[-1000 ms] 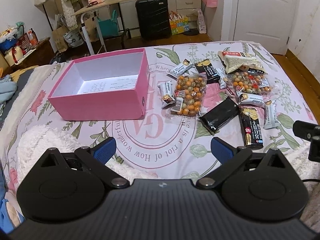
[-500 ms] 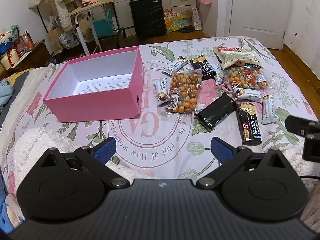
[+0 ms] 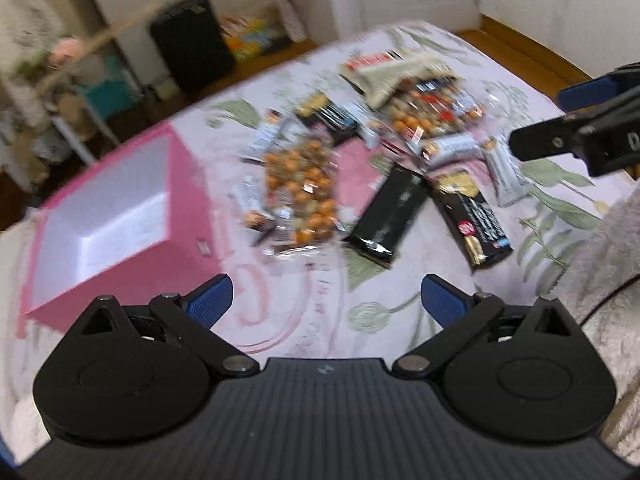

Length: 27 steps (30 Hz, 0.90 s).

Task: Organize snacks
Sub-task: 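Grasp the black bar with the left gripper while the right gripper grasps the black-gold biscuit pack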

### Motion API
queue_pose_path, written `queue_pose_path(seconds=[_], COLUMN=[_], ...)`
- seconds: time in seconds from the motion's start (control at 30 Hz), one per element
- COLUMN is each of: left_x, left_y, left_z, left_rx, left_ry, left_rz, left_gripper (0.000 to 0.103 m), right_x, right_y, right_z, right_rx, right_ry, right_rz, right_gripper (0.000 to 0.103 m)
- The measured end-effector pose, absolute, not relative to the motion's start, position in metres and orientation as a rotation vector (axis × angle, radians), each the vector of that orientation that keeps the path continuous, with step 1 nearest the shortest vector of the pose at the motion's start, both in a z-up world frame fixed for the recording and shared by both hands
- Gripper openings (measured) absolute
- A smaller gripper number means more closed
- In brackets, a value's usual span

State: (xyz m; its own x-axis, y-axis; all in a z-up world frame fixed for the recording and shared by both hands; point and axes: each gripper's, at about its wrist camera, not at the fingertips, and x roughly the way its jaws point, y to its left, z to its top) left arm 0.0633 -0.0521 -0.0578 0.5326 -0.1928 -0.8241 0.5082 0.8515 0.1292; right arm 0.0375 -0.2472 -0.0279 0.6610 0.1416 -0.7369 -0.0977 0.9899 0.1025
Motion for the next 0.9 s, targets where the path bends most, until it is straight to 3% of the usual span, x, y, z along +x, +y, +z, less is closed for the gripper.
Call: queue_pose_path(seconds=[0.27,0.33,0.5,0.67,0.73,0.8,0.9], left_x=[0.119,0.126,0.159,0.183,0.189,0.191,0.195], left_y=[-0.069,-0.078,-0.090,-0.100,-0.103,-0.103,-0.100], left_z=[-0.088,-0.093,-0.110,-0.133,-0.146,-0.158,-0.176], left_rx=[0.256,0.300,0.310,0.315,0.344,0.361,0.353], left_ry=[1.029,0.986,0.993,1.002,1.031,1.042,1.054], left_rz=[-0.617,-0.631,-0.771,-0.832,-0.854,-0.888,-0.910], left_gripper=[0.099,0.092,0.085,0.070,0.064,0.063,0.063], right_x=[0.084,0.092,0.099,0.106,0.111,0.117,0.123], right_y=[-0.263,-0.267,-0.264,-0.253,-0.253,-0.254,-0.256], right_z=[-0.075,-0.087,-0.114,-0.129,-0.135,-0.142,-0.156], right_rx=[0.131,0.172,0.196,0.120,0.121,0.115,0.142], right_ry=[1.063,1.105,1.169,1.235,1.269,1.301,1.374], right_rz=[0.186,0.196,0.229,0.219,0.213,0.165,0.124], right_gripper=[0.085,0.081,0.061,0.064,0.070,0.083,0.084])
